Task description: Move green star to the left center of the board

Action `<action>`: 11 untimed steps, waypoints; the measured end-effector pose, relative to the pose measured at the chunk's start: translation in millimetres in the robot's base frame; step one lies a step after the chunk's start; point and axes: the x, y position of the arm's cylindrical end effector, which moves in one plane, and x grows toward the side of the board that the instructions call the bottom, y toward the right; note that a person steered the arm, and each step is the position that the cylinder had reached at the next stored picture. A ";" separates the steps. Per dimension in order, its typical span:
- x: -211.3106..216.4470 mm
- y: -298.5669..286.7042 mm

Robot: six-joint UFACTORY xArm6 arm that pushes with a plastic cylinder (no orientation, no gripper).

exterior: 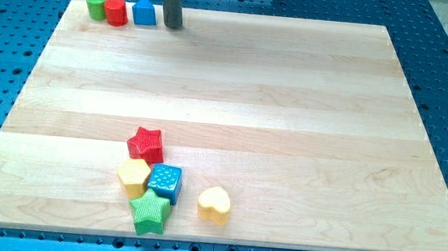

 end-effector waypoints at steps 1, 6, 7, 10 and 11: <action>0.7 0.9; 265.2 281.6; 338.4 280.4; 386.5 207.9; 386.3 176.7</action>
